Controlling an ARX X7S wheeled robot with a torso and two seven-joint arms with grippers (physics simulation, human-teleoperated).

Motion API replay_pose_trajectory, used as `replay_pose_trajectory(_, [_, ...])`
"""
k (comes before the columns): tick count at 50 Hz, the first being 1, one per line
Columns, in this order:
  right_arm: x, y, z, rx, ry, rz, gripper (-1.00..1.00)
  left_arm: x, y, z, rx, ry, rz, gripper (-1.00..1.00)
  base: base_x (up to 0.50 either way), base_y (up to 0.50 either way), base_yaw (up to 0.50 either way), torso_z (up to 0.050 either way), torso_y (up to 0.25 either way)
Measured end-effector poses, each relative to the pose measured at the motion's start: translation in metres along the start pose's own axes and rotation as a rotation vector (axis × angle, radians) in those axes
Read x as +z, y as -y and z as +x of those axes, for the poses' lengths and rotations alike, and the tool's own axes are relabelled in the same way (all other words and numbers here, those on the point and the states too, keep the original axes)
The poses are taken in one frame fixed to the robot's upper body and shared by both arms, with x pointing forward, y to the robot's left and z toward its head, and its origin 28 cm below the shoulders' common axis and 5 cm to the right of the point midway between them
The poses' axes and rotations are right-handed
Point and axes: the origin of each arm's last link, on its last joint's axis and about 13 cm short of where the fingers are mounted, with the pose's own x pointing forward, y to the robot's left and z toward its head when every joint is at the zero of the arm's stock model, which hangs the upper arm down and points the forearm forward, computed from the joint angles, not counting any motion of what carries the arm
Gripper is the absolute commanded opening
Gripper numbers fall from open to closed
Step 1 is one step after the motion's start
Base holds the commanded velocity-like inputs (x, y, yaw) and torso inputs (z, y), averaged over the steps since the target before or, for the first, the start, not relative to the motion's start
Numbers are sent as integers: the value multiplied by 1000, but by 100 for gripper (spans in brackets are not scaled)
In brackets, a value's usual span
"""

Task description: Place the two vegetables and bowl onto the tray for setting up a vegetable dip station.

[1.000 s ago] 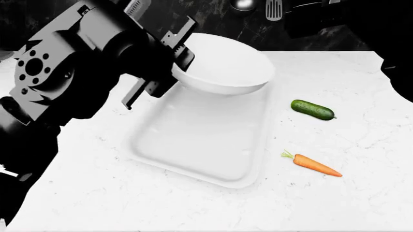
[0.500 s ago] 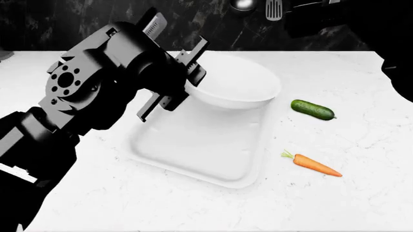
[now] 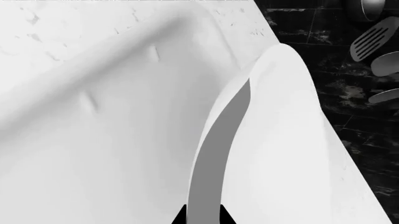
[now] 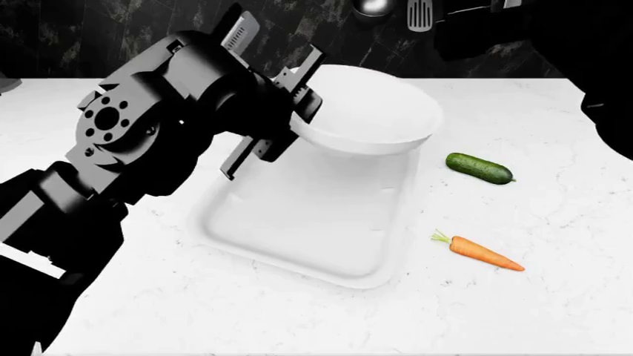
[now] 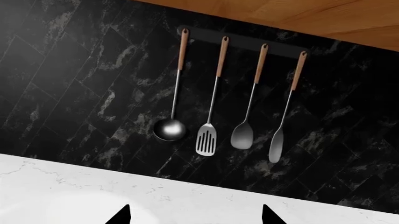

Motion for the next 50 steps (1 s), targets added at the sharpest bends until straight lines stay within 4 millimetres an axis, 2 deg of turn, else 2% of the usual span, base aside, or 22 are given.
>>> replay_pose_trajectory(50, [-1, -1, 1, 6, -1, -1, 100, 1, -14, 25, 58, 23, 0, -100, 0, 0, 0, 0, 0])
